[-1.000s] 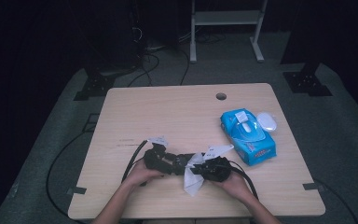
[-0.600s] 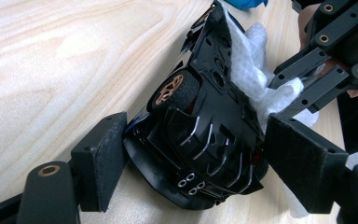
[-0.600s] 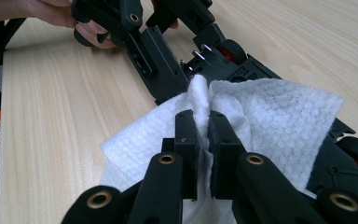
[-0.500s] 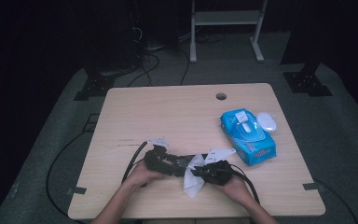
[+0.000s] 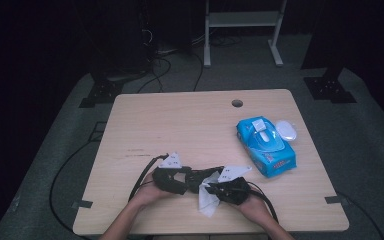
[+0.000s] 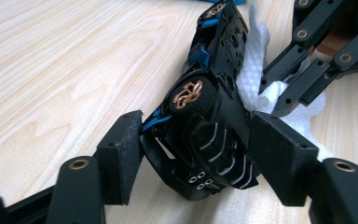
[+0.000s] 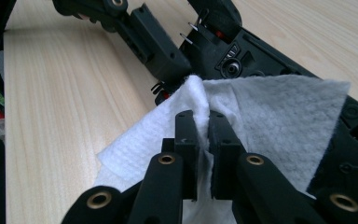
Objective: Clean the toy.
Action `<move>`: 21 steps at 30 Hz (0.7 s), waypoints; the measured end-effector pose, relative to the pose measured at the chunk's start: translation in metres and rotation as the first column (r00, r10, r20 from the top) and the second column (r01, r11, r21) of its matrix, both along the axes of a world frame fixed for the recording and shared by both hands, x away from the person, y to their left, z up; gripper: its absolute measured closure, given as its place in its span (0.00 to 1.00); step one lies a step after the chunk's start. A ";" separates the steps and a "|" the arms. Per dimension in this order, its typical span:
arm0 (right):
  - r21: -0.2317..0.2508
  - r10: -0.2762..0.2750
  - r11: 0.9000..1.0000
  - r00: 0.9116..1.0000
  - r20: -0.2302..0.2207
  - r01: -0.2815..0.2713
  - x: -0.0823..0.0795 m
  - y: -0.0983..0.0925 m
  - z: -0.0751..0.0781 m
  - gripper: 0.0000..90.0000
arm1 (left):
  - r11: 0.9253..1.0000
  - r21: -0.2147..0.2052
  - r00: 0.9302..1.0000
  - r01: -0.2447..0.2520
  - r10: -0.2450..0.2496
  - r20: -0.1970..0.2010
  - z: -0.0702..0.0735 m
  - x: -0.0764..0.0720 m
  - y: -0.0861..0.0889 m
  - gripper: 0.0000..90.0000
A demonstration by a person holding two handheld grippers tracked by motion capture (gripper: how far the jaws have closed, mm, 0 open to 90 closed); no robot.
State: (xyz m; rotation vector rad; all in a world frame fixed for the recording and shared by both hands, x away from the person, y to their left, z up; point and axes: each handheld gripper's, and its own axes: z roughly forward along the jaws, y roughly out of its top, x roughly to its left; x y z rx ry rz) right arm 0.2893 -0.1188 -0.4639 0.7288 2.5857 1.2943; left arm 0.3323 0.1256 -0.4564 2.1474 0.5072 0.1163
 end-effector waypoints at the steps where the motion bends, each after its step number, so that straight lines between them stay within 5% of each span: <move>1: -0.004 0.001 1.000 1.000 0.000 -0.001 0.000 0.000 0.000 0.93 | 1.000 -0.001 1.000 0.004 -0.004 -0.002 0.000 0.000 0.001 0.41; 11: -0.036 0.012 0.999 1.000 0.013 -0.012 -0.004 -0.002 0.000 0.93 | 0.994 -0.093 0.996 0.053 -0.059 -0.064 0.000 -0.001 0.012 0.51; 17: -0.047 0.022 0.999 1.000 0.011 -0.021 -0.007 -0.002 -0.001 0.93 | 0.991 -0.095 0.992 0.090 -0.097 -0.082 -0.001 -0.003 0.007 0.49; 21: -0.064 0.011 0.998 1.000 0.015 -0.010 -0.006 0.000 -0.002 0.93 | 0.994 -0.035 0.994 0.102 -0.103 -0.034 -0.002 -0.007 -0.003 0.51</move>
